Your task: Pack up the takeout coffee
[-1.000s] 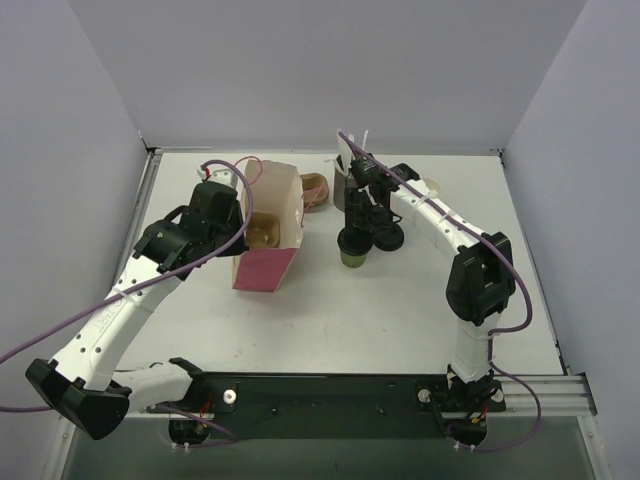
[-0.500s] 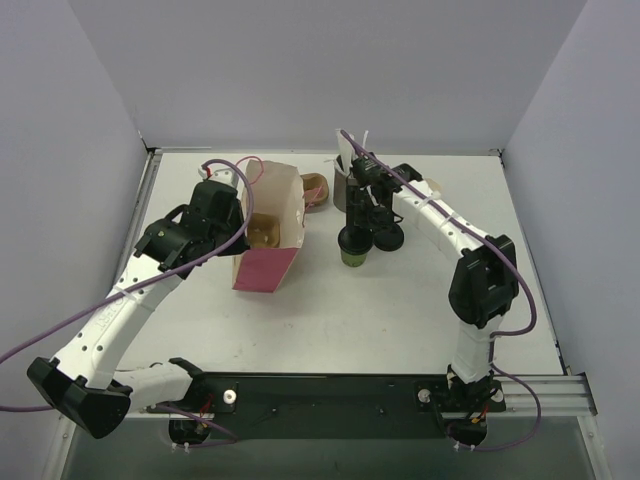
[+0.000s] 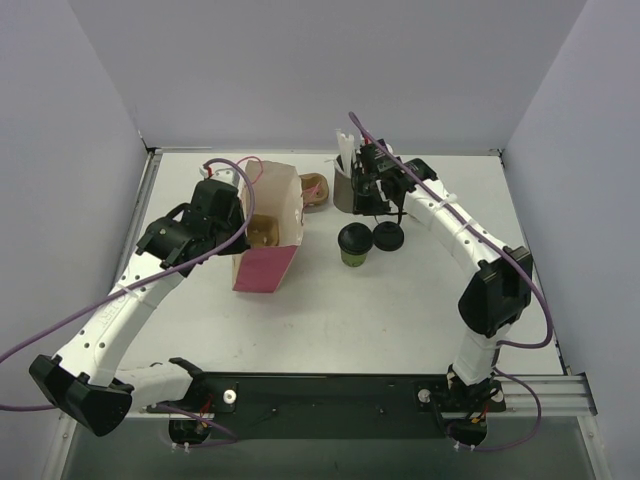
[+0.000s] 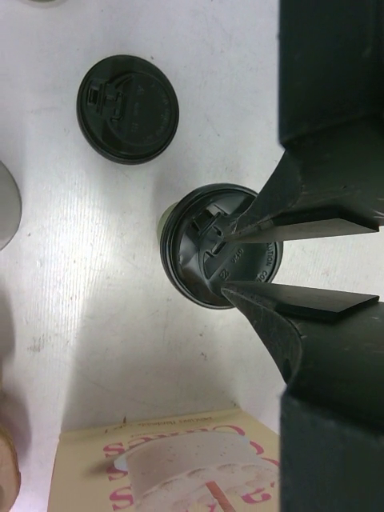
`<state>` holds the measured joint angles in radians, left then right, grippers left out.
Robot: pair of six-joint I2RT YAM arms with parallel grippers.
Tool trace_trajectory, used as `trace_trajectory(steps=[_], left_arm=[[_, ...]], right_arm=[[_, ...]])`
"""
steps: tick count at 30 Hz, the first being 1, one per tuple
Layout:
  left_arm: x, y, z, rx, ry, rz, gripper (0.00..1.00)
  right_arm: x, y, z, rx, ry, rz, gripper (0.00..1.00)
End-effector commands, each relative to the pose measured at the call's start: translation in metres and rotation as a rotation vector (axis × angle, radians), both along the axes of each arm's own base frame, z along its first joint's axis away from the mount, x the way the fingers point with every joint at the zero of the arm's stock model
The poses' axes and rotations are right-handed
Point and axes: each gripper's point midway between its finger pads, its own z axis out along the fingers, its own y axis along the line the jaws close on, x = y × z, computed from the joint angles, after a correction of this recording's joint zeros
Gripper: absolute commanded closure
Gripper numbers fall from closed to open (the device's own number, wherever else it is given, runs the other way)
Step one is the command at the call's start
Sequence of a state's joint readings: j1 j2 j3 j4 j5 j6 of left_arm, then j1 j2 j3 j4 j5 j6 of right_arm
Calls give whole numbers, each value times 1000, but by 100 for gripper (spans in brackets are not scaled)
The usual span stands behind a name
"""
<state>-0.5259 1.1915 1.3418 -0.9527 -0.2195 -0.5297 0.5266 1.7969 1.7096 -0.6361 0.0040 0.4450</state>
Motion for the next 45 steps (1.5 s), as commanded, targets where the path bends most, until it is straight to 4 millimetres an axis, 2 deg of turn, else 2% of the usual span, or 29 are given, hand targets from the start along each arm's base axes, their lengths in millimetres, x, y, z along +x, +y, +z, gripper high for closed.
trace_trajectory(steps=[1, 4, 5, 8, 12, 14, 19, 26, 28, 32, 34, 36, 37, 39, 40, 43, 45], left_arm=[[14, -6, 25, -41, -80, -13, 100], [14, -6, 23, -40, -75, -13, 100], [13, -5, 22, -40, -73, -12, 100], [14, -6, 21, -42, -71, -12, 100], [15, -4, 22, -36, -73, -9, 100], [15, -4, 21, -37, -71, -9, 100], [15, -5, 23, -40, -71, -11, 100], [15, -4, 24, -39, -75, -10, 100], [15, -4, 25, -40, -77, -12, 100], [17, -4, 28, -42, -84, -12, 100], [16, -4, 28, -40, -83, -13, 100], [17, -5, 29, -42, -86, -14, 100], [16, -5, 29, -45, -84, -15, 100], [17, -6, 27, -44, -81, -19, 100], [17, -6, 28, -49, -84, -18, 100], [18, -7, 27, -50, -82, -18, 100], [18, -6, 27, -51, -78, -12, 100]], right_arm=[[-1, 19, -9, 36, 4, 68, 78], [-4, 26, -30, 24, 46, 87, 82], [-8, 29, -46, 6, 82, 99, 82], [-19, 28, -76, -28, 164, 99, 87], [-25, 23, -89, -49, 194, 85, 88], [-23, 23, -85, -45, 186, 83, 89], [-13, 29, -63, -13, 132, 87, 89], [-6, 27, -13, 46, 26, 60, 88], [-8, 24, -5, 48, 16, 58, 87], [-13, 14, 10, 17, -6, 66, 70], [-15, 0, 12, -51, -18, 65, 63], [-16, -6, 14, -90, -22, 84, 51], [-19, -11, 12, -131, -12, 119, 41], [-22, -16, 1, -180, 20, 153, 34], [-22, -18, -4, -199, 26, 167, 27], [-25, -18, -15, -214, 35, 235, 19], [-24, -17, -21, -208, 41, 263, 18]])
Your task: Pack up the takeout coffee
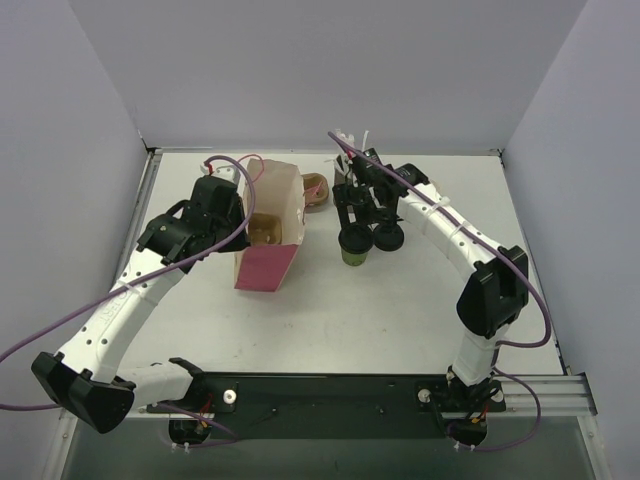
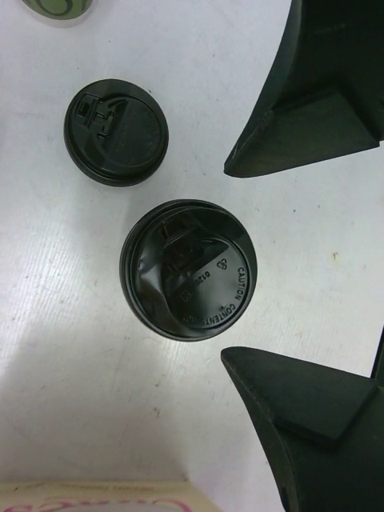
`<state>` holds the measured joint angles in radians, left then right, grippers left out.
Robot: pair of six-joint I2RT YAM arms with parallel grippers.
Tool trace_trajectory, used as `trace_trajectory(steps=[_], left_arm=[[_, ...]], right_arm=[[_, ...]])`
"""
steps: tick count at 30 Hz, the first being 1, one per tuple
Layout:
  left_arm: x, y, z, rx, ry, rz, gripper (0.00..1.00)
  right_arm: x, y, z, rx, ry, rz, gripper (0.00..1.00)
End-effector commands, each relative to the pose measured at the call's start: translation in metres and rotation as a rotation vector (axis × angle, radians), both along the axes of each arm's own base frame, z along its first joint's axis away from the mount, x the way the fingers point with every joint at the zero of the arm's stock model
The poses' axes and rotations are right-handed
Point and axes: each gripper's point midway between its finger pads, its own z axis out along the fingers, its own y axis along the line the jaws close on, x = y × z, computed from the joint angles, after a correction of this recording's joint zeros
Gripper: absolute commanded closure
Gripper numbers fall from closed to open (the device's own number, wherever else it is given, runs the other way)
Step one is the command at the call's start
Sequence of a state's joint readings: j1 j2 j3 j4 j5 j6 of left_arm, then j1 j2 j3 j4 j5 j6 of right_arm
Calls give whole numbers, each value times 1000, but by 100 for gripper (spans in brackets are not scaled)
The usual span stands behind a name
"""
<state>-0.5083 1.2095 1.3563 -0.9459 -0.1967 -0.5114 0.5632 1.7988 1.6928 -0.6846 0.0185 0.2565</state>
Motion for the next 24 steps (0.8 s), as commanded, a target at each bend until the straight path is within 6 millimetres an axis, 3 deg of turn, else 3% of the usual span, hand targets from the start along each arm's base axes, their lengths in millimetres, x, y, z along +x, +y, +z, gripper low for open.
trace_trajectory(steps=[1, 11, 24], left_arm=[[13, -4, 26, -48, -80, 7, 100], [16, 8, 32, -27, -93, 49, 100], [16, 9, 32, -32, -91, 46, 100]], right_arm=[[-8, -7, -10, -39, 32, 99, 17], [-5, 10, -23, 13, 69, 136, 7], [-4, 5, -39, -28, 103, 113, 7]])
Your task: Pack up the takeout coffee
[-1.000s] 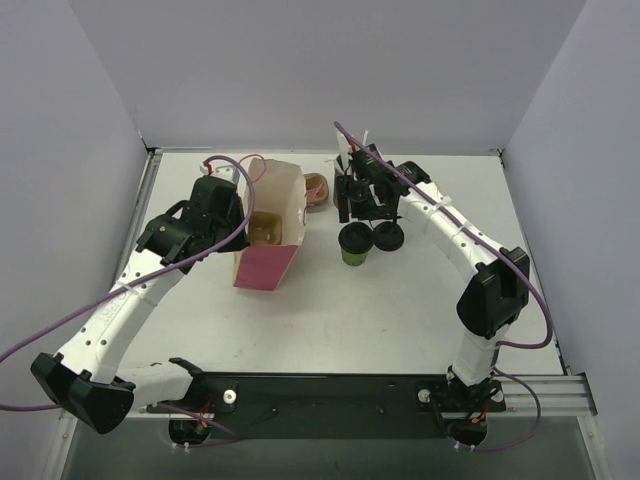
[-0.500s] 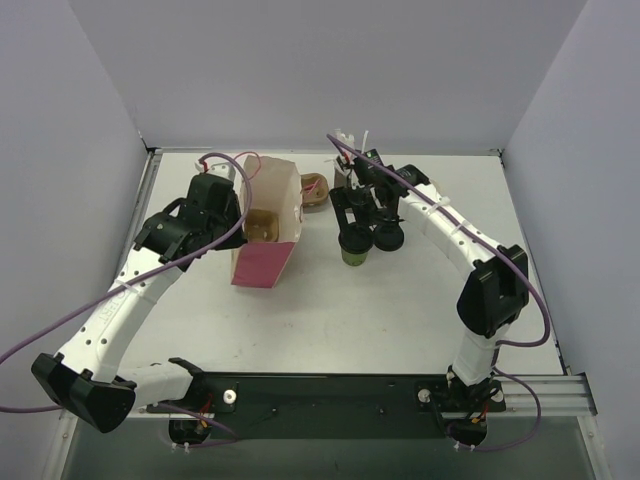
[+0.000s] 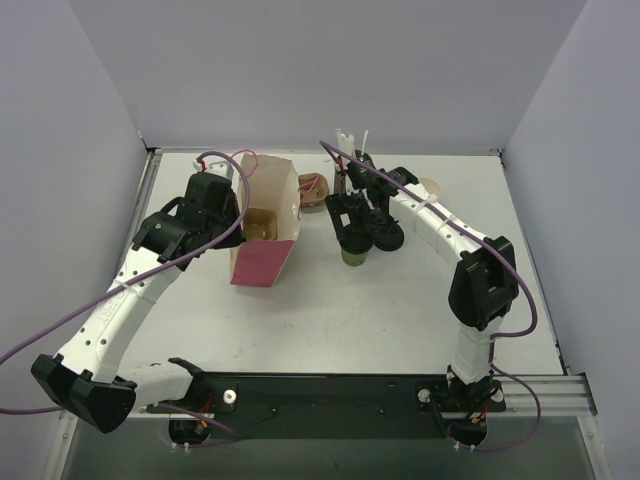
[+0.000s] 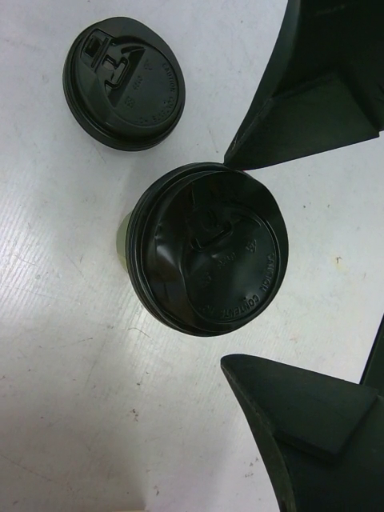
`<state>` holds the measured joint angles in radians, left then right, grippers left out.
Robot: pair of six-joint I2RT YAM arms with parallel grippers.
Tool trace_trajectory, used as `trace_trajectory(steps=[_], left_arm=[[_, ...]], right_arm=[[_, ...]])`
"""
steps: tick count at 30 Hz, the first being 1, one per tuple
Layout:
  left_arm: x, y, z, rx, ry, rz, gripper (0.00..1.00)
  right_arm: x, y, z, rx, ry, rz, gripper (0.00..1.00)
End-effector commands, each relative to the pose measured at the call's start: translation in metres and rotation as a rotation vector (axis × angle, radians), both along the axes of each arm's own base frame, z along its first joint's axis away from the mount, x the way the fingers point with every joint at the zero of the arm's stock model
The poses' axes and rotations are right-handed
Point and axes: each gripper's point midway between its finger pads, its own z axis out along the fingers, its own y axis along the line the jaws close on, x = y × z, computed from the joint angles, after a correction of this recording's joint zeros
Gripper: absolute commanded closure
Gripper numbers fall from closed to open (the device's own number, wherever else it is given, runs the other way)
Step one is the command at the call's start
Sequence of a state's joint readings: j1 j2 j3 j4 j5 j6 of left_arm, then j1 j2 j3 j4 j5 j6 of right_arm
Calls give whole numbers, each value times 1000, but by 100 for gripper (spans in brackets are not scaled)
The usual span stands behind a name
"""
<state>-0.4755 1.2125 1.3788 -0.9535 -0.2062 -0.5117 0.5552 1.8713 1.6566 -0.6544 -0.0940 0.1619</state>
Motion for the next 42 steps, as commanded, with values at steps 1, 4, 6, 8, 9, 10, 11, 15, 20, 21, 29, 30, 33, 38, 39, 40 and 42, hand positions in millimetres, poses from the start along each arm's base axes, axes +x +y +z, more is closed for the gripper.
trace_trajectory(steps=[1, 4, 6, 8, 9, 10, 11, 15, 20, 21, 29, 30, 33, 38, 39, 40, 42], left_arm=[[10, -1, 26, -32, -79, 6, 100], [10, -2, 24, -33, -75, 4, 100], [10, -2, 24, -37, -73, 4, 100], [10, -2, 23, -35, -71, 3, 100], [10, -2, 22, -36, -70, 2, 100], [9, -2, 23, -39, -71, 2, 100], [10, -3, 22, -38, -69, 2, 100], [10, -2, 21, -38, -66, 2, 100], [10, -2, 20, -42, -65, 4, 100], [9, -2, 19, -39, -62, 3, 100], [9, -1, 17, -41, -60, 6, 100], [9, -1, 16, -39, -59, 5, 100], [9, -1, 17, -35, -63, 1, 100], [9, 1, 18, -9, -75, -30, 100], [10, 0, 20, -4, -83, -44, 100], [10, 0, 20, 3, -86, -54, 100], [11, 2, 23, 36, -99, -77, 100]], right_arm=[[1, -8, -1, -35, 3, -18, 7], [2, -10, -1, -51, -2, -22, 7], [2, -12, -3, -59, -1, -25, 7], [2, -11, -4, -61, 1, -24, 8], [2, -11, -5, -64, 3, -23, 8], [1, -10, -6, -63, 6, -22, 8], [0, -9, -7, -63, 10, -19, 8], [-1, -5, -10, -64, 16, -7, 8], [-3, -3, -14, -75, 23, -8, 9], [-3, -4, -16, -80, 26, -10, 9], [-4, -7, -17, -90, 26, -27, 22], [-4, -7, -15, -88, 22, -30, 26], [-5, -9, -14, -83, 26, -44, 35], [-5, -13, -6, -31, 46, -102, 42], [-4, -14, -3, -14, 47, -113, 44], [-5, -13, -1, 10, 59, -125, 45], [-2, -17, 6, 56, 66, -178, 46]])
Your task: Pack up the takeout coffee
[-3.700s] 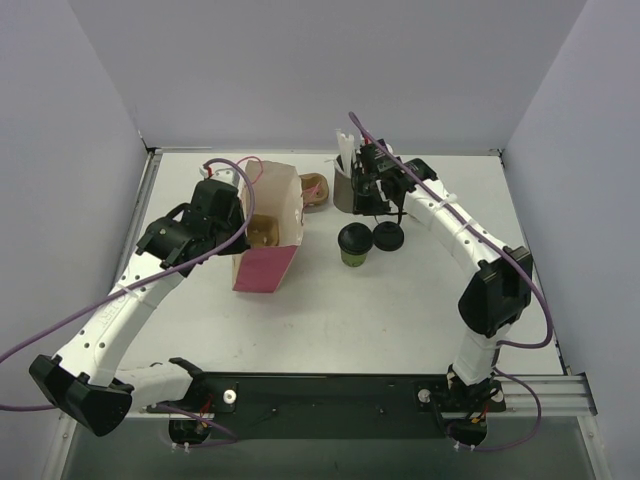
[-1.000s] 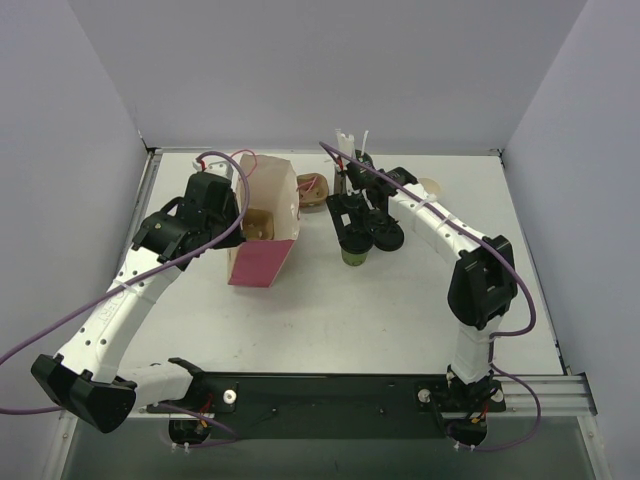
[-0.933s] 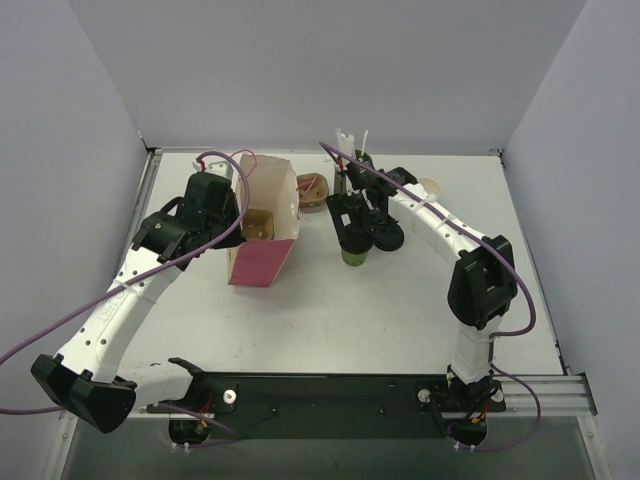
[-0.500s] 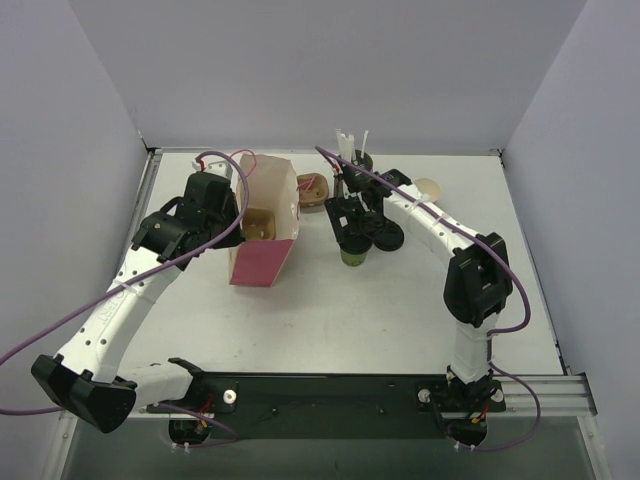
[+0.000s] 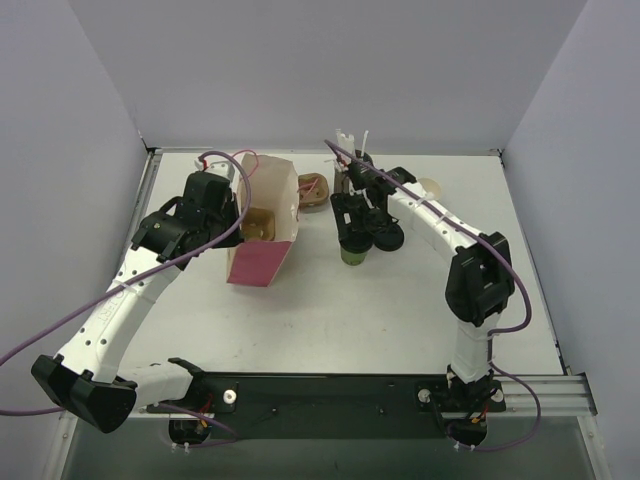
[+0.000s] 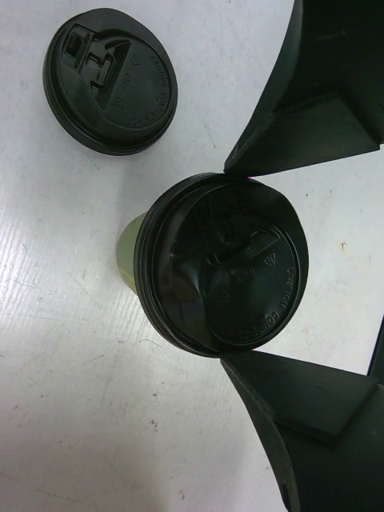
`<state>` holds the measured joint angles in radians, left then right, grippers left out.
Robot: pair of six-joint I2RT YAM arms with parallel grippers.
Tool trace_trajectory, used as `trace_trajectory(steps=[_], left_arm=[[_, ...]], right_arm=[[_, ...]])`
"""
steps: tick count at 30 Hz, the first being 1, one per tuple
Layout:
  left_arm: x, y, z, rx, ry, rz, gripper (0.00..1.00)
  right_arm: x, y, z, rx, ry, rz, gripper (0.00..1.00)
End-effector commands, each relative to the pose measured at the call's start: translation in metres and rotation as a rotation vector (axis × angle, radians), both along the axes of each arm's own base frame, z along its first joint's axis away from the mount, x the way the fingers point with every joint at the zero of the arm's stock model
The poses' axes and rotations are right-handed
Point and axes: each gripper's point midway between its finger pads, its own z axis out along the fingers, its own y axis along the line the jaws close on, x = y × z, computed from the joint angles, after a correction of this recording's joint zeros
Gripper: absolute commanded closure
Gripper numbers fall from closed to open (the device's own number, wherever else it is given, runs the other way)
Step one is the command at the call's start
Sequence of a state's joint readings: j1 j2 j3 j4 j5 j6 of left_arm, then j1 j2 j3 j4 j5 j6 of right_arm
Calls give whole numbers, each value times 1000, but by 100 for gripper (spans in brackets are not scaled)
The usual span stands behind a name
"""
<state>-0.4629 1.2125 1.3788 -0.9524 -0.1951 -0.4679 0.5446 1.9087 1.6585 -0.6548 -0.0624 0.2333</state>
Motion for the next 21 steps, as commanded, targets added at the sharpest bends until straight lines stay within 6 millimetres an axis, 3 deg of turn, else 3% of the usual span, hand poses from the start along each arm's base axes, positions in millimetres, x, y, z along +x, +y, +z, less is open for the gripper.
trace_trajectory(steps=[1, 9, 21], left_arm=[[11, 1, 24, 24, -99, -55, 100], [13, 7, 37, 130, -164, -156, 100], [11, 13, 37, 136, -164, -127, 100]], right_arm=[[-8, -11, 23, 100, 45, -100, 47], [-10, -22, 37, 189, 58, -186, 48], [-26, -31, 17, -7, 39, -126, 47]])
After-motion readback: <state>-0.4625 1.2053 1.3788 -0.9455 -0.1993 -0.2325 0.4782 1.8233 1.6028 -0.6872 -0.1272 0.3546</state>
